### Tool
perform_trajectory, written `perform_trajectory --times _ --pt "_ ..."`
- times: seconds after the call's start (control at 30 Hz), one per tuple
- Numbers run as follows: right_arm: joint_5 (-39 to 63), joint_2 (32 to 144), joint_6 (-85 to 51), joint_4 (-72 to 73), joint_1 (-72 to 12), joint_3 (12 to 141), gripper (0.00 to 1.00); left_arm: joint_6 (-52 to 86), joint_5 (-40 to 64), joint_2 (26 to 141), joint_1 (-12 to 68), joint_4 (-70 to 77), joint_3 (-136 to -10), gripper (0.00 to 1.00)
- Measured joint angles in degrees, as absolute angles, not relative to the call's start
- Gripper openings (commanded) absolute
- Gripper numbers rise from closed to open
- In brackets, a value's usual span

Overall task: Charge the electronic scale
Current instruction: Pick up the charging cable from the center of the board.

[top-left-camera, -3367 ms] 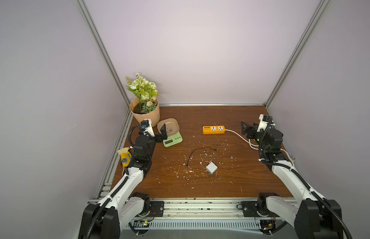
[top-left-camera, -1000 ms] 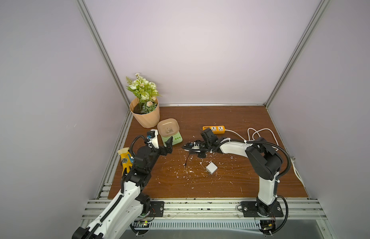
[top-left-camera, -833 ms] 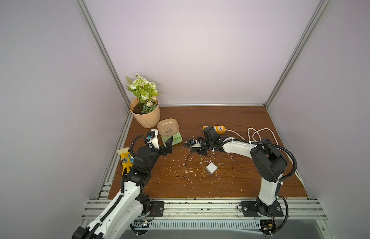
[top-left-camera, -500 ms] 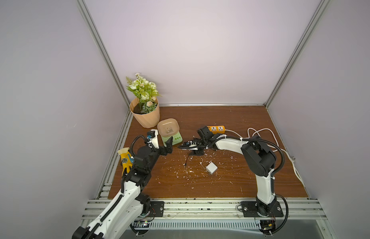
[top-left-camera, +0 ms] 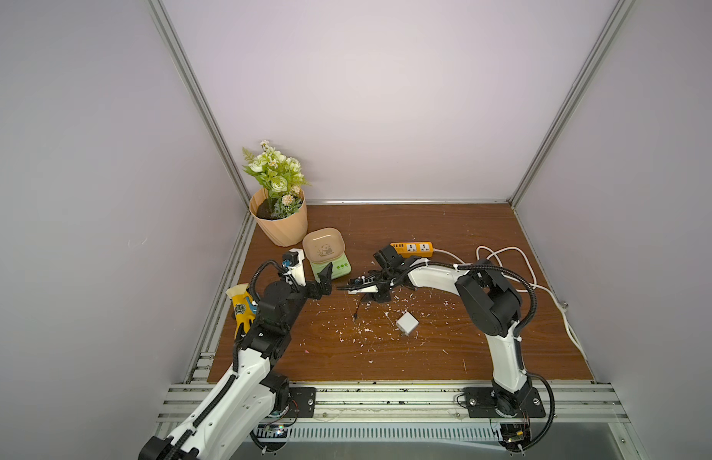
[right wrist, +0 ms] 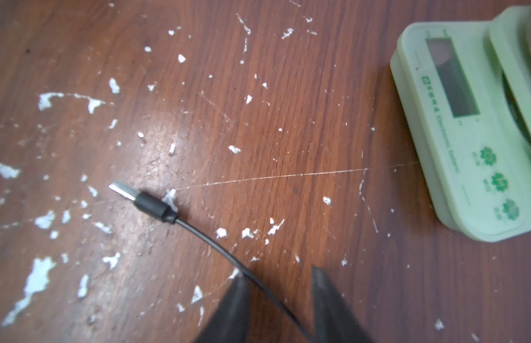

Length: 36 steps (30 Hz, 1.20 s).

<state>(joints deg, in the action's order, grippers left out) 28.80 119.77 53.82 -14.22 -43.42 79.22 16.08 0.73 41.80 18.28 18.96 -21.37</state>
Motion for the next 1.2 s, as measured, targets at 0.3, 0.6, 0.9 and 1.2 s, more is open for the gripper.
perform_trajectory --times 0.3,0.6,0.9,1.2 --pt "28.99 119.31 51.11 -9.54 -42.94 76.49 0.00 16.36 0.73 41.76 18.28 18.94 -21.37 0.98" --pt "32.67 102.00 41.47 0.73 -37.67 61.87 0.00 18.87 4.67 48.23 18.28 18.48 -22.98 0.98" --pt "40.23 85.69 35.42 6.94 -30.35 52.27 0.00 21.34 22.39 58.48 18.57 21.43 -30.33 0.90" --pt "45.91 79.81 33.28 3.33 -26.57 50.85 0.00 14.96 30.48 64.47 27.81 22.52 -35.70 0.69"
